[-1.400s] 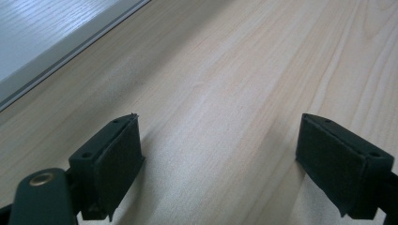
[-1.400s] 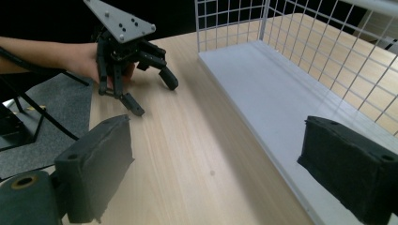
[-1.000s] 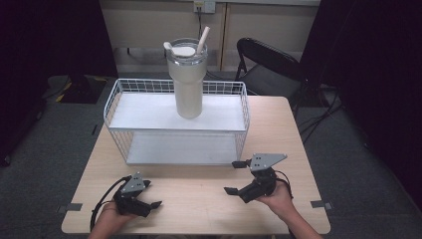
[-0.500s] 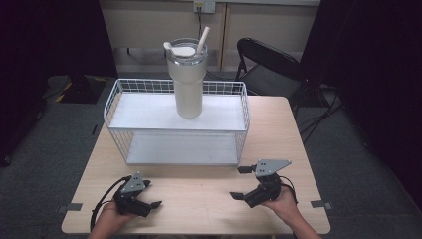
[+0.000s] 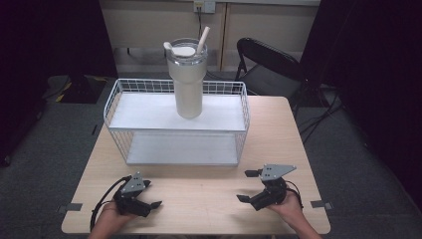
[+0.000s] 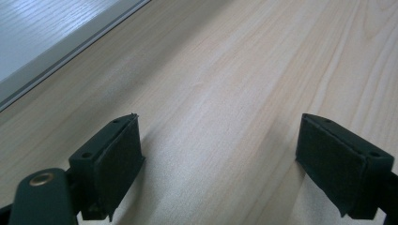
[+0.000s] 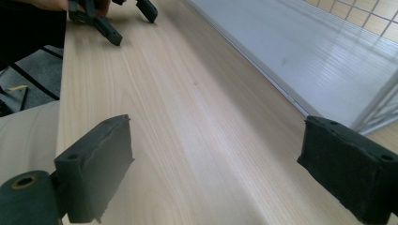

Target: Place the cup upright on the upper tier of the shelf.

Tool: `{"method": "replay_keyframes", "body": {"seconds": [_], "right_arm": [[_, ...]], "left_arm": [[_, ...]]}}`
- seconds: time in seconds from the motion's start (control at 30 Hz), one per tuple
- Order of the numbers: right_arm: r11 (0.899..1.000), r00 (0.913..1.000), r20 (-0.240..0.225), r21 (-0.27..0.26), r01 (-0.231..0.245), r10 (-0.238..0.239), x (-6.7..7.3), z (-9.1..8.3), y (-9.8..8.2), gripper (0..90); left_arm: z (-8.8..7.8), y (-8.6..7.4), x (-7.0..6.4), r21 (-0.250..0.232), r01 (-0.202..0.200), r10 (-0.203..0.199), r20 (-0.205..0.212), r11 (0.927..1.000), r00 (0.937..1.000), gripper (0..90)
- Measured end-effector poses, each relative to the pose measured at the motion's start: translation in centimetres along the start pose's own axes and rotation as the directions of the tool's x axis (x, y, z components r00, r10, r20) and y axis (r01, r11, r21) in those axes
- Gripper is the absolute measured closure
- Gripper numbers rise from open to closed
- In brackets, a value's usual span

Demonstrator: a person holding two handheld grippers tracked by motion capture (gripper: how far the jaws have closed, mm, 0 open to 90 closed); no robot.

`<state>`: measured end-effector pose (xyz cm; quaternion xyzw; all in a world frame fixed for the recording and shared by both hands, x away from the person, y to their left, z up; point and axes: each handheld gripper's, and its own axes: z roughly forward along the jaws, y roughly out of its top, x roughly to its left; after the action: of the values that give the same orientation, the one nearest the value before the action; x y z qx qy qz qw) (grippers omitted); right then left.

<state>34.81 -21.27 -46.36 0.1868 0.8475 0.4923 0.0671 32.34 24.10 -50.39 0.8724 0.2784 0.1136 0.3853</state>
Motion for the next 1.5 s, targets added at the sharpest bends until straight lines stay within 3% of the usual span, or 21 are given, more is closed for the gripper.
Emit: {"method": "replay_keyframes", "body": {"seconds": [1.1, 1.5], "right_arm": [[0.997, 0.9945, 0.1, 0.073, -0.04, 0.032, -2.2, -1.7, -4.0, 8.6], [0.99, 0.9926, 0.119, 0.135, -0.036, 0.02, -2.8, -2.0, -5.3, 8.8]], "left_arm": [[0.0, 0.0, 0.0, 0.0, 0.0, 0.0, 0.0, 1.0, 1.0, 13.9], [0.0, 0.0, 0.0, 0.0, 0.0, 0.0, 0.0, 1.0, 1.0, 13.9]]}}
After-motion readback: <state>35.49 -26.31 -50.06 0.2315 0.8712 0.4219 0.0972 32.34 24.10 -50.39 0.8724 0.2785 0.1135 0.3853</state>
